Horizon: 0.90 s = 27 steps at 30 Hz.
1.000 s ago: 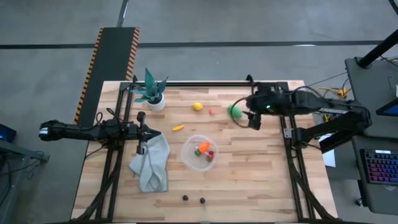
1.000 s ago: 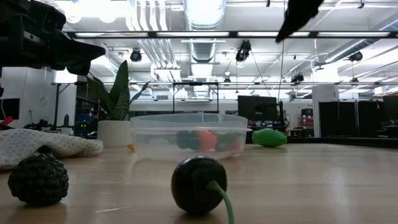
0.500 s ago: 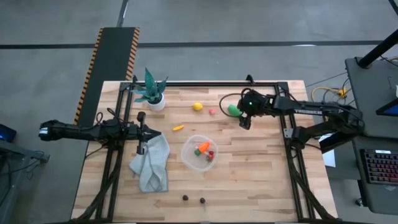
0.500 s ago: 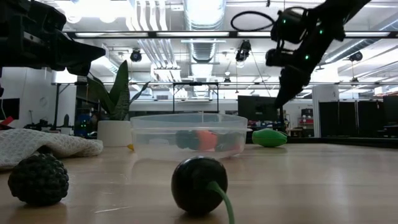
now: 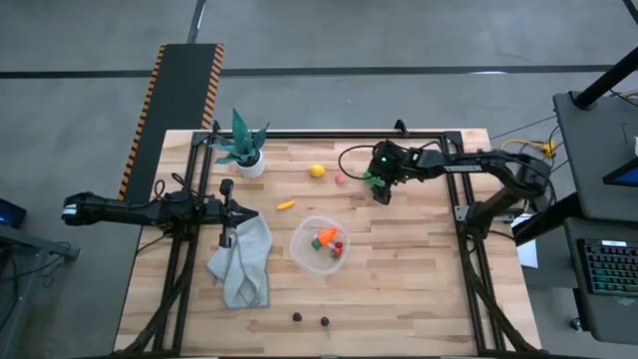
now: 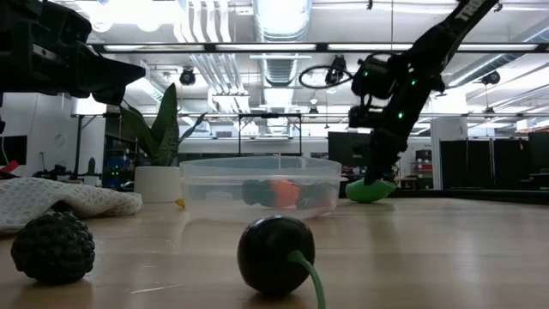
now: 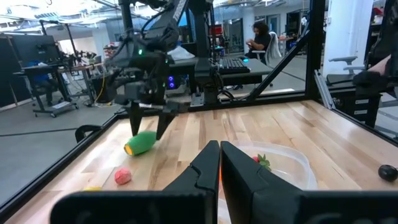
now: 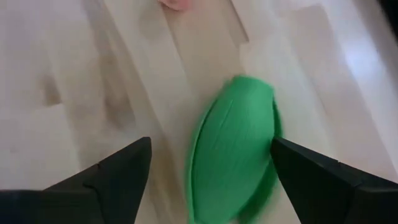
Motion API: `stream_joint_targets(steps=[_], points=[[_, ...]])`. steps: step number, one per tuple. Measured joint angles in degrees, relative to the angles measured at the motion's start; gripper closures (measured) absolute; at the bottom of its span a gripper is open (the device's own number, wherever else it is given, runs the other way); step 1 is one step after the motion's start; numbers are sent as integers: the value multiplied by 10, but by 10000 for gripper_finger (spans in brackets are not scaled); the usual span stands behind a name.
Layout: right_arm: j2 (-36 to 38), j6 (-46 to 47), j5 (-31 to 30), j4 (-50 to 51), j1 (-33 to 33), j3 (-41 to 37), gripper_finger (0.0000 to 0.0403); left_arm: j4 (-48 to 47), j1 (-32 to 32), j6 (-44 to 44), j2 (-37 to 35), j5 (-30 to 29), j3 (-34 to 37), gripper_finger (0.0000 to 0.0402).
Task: Pick and placing Produce into tupperware
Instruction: Put the green corn into the transparent bin
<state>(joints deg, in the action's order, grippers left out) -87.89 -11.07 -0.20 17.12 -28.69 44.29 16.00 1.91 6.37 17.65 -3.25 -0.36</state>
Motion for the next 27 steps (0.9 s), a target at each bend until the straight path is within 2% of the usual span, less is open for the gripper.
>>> stream_joint_targets(steps=[8, 16, 20, 27], points=[[-64, -1, 2, -4, -29, 12, 79, 0, 0, 0, 6, 0, 0, 402], [-76, -18, 13, -25, -31, 14, 106, 0, 0, 0, 12, 0, 0, 402], [-76, -17, 19, -25, -31, 13, 134, 0, 0, 0, 10, 0, 0, 402], [-68, -25, 16, -25, -30, 13, 220, 0, 0, 0, 13, 0, 0, 402]])
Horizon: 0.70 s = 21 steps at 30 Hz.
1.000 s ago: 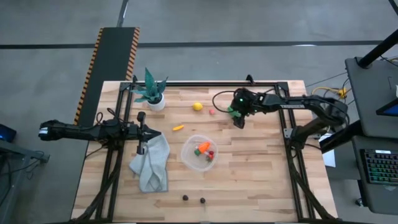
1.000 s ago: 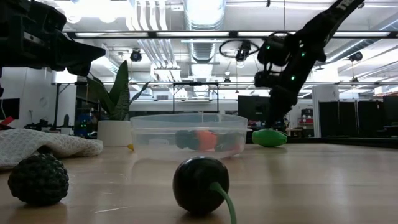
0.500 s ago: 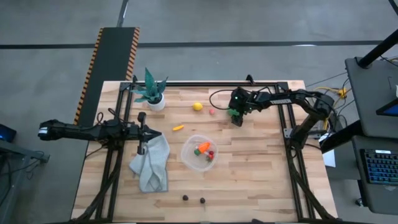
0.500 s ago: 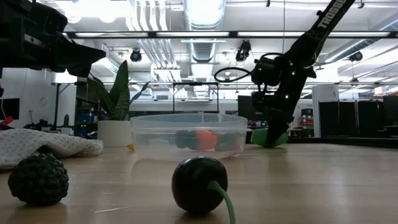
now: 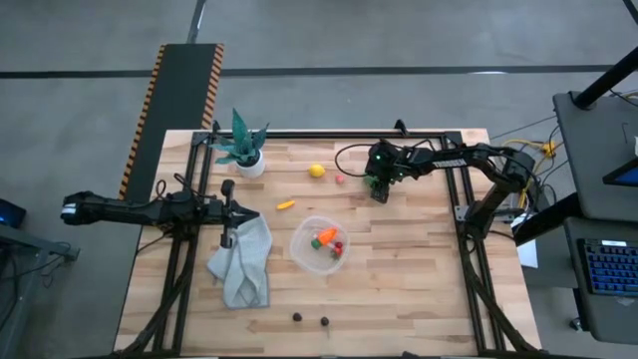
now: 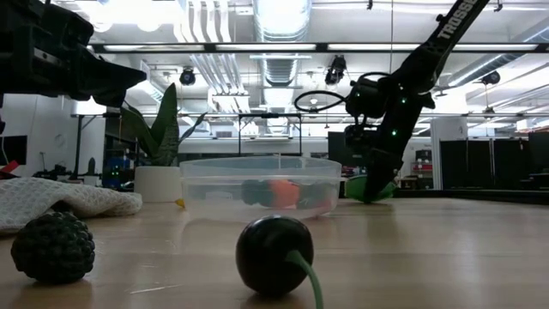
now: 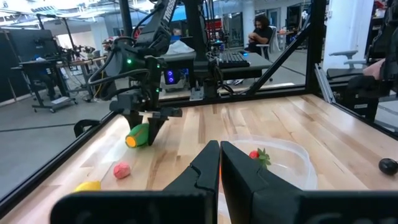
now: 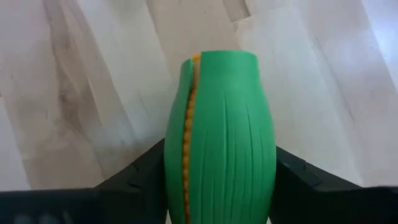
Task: Pick and placing Produce into tupperware
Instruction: Put the green corn into the transparent bin
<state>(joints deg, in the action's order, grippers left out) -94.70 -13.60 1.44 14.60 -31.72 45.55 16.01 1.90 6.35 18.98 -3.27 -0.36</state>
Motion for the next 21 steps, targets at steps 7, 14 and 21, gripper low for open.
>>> stream_joint_targets(steps=[7, 14, 21], points=[[51, -8, 0, 15, 6, 0, 220, 0, 0, 0, 1, 0, 0, 402], [131, 23, 1, 43, 27, 0, 220, 0, 0, 0, 0, 0, 0, 402], [225, 124, 20, 51, 144, 0, 220, 1, 0, 0, 0, 0, 0, 402]])
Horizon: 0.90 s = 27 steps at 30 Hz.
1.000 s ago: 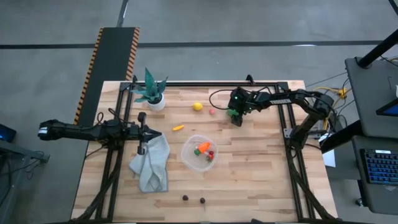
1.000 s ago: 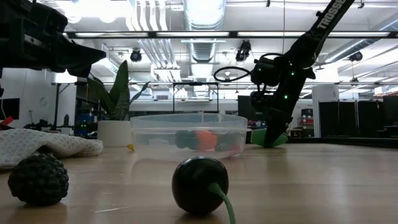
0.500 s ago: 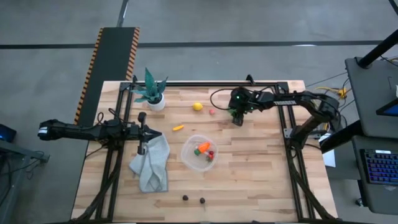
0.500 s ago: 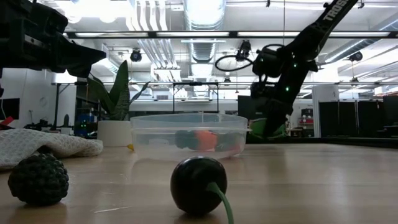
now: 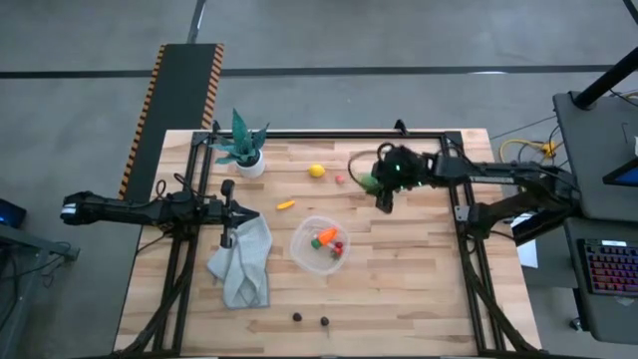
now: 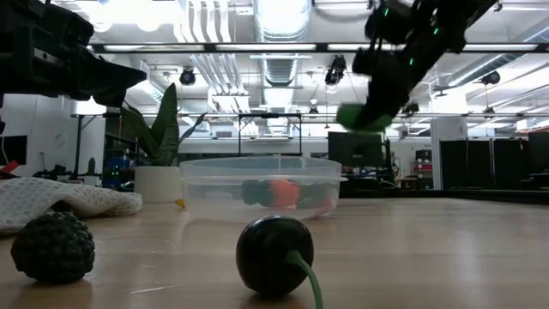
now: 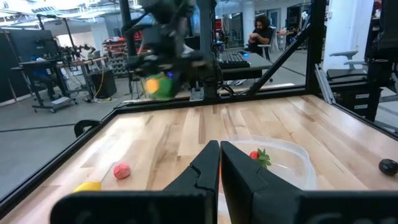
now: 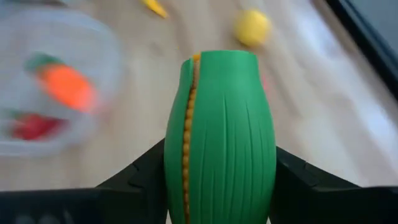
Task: Pick and placing Produce into tupperware
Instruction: Put the green corn into the transparent bin
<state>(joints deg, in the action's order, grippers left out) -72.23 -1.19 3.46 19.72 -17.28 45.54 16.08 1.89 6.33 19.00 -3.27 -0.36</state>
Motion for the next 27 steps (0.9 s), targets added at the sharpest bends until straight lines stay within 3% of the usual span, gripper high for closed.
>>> stream_joint_targets(steps=[5, 11, 20, 27], points=[[16, 104, -1, -77, 112, 0, 220, 0, 0, 0, 0, 0, 0, 402], [-30, 141, -29, -195, 212, 6, 220, 3, 0, 0, 0, 0, 0, 402], [-225, 120, -34, -201, 237, 117, 220, 3, 0, 0, 0, 0, 0, 402], [-369, 107, -3, -112, 237, 248, 220, 0, 0, 0, 1, 0, 0, 402]])
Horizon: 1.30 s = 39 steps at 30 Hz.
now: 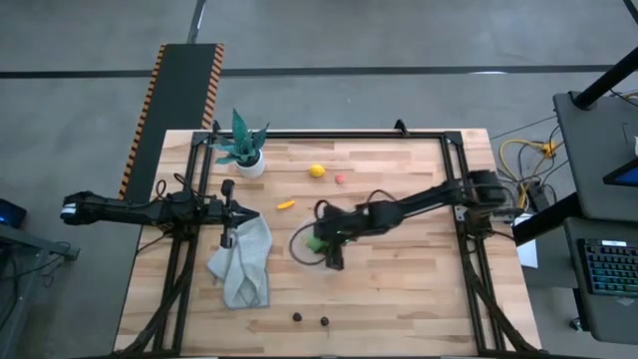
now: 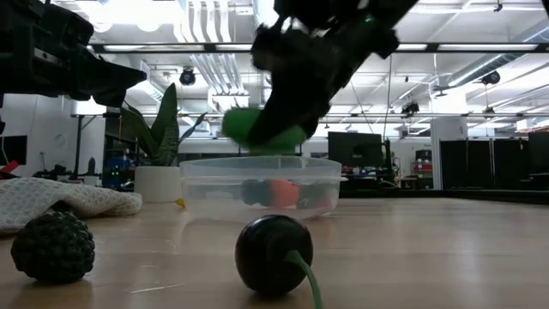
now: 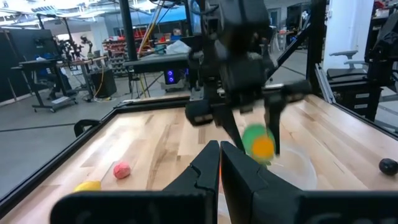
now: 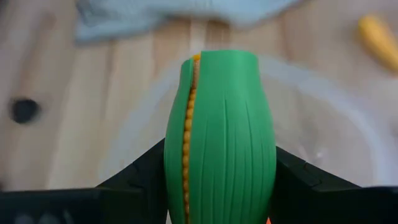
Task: Pick and placing Produce into tupperware
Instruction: Put the green corn into the transparent bin, then put the pink peach into the transparent bin
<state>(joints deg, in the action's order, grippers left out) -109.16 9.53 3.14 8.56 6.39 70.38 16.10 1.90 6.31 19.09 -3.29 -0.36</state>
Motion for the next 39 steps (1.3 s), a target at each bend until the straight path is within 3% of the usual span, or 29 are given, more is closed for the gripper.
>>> stream_joint_targets(steps=[6, 19, 30, 39], points=[[-63, -3, 5, 74, 3, 72, 220, -1, 0, 0, 0, 0, 0, 402], [-56, -1, 9, 105, 32, 86, 218, -1, 0, 0, 4, 0, 0, 402], [-56, -1, 15, 113, 39, 86, 114, -1, 0, 0, 3, 0, 0, 402], [-3, 6, 11, 126, 39, 86, 95, -1, 0, 0, 3, 0, 0, 402]])
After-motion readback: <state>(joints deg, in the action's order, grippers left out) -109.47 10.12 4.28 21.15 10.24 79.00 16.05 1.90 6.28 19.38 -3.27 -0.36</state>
